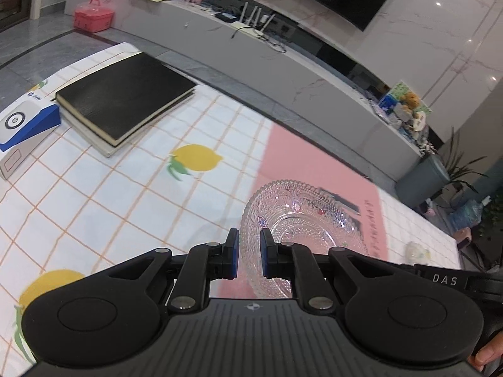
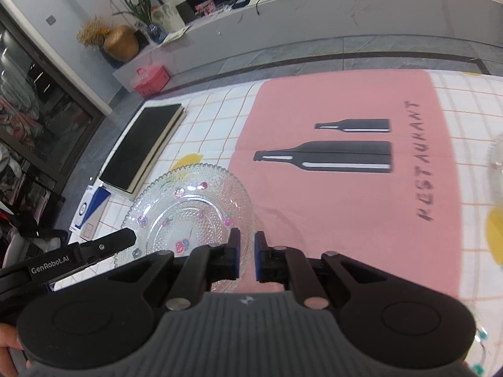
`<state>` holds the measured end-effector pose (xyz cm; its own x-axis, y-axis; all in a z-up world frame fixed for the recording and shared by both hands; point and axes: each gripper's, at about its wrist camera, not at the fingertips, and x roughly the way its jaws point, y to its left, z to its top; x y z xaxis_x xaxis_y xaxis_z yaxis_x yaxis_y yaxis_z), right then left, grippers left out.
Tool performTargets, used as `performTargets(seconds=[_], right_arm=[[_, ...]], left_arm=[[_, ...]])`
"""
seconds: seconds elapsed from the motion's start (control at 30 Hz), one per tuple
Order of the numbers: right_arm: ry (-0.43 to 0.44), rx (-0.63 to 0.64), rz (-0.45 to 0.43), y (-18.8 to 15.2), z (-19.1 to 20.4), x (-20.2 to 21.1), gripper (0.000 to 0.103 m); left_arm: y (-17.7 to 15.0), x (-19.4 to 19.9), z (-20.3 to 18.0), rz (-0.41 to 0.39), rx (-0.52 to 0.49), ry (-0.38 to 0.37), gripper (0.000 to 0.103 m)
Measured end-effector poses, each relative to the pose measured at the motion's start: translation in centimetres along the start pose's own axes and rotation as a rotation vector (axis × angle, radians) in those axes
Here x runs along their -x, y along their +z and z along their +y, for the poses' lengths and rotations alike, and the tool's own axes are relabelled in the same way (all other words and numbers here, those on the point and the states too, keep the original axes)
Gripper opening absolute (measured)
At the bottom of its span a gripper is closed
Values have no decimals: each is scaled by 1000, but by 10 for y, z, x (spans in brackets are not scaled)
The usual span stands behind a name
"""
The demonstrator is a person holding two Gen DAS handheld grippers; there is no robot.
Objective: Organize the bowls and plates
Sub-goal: 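Lift the clear glass plate with both grippers and carry it toward the Fruity plate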
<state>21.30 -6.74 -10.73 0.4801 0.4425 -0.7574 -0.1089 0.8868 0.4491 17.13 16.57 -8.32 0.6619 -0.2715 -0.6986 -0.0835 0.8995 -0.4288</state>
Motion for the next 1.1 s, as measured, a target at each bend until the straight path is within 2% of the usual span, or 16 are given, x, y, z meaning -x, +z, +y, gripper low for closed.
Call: performTargets(seconds=[0.17,0.27,0.67,0.87,1.1], right_arm=[[21,-83,-30,-11,-24,42,6],[21,-124,-59,-21,-40,69,6],[-14,-219,-140,-72,-104,168,6],[-58,-242,-154,-107,-129,203,6],[-108,-266,-135,-153,-154,226,6]], left_arm=[[-4,19,-34,-4,-38,-56,14],[-10,28,-59,5,-78,-72,10],[-56,49,-143,26,-181,-172,10],[-92,51,-167,53,-196,-196,10],[-137,45,-172,133,-171,-220,10]])
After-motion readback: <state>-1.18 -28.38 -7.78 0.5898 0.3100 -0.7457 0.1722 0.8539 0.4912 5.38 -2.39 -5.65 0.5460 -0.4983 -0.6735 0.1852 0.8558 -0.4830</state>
